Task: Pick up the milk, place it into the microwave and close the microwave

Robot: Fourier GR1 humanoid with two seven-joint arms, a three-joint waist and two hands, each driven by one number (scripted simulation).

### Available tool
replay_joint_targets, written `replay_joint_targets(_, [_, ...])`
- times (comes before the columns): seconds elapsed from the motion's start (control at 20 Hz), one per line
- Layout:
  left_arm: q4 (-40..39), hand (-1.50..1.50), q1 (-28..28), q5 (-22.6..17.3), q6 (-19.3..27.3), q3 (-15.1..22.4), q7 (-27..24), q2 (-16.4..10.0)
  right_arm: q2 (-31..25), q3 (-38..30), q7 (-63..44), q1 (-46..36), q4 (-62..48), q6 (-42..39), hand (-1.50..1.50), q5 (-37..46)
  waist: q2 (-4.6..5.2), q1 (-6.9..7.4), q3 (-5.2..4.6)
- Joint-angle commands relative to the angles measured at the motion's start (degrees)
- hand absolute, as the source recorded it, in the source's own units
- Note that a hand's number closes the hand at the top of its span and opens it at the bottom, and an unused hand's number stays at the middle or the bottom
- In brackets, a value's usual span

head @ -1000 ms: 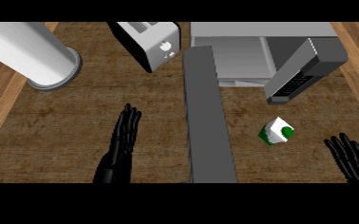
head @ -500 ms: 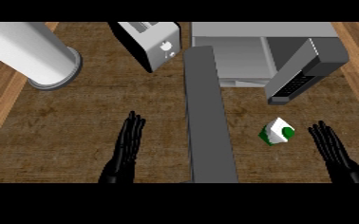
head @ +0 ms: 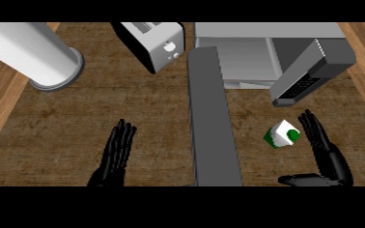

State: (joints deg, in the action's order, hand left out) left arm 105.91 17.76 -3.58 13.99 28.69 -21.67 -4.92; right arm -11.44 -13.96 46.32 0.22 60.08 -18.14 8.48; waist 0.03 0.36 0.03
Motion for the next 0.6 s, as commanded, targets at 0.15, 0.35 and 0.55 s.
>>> replay_joint_targets(0.15, [3.6, -1.50, 5.0, -3.6, -3.3, -2.3, -1.4, -4.3, -3.7, -1.8, 7.0, -11.9, -16.9, 2.3, -1.50, 1.6, 0.04, 0.36, 0.02])
replay_joint_targets(0.35, [4.6, -1.50, 3.6, -6.3, -5.1, -5.5, 0.2, -5.3, -2.4, -1.9, 16.8, -15.0, -28.6, 6.9, -1.50, 3.7, 0.16, 0.59, 0.08])
replay_joint_targets(0.55, [6.9, -1.50, 4.5, -5.9, -5.3, -6.5, 1.3, -6.8, -2.8, -3.7, 18.7, -18.0, -33.3, 8.3, 1.50, 2.3, 0.18, 0.63, 0.09])
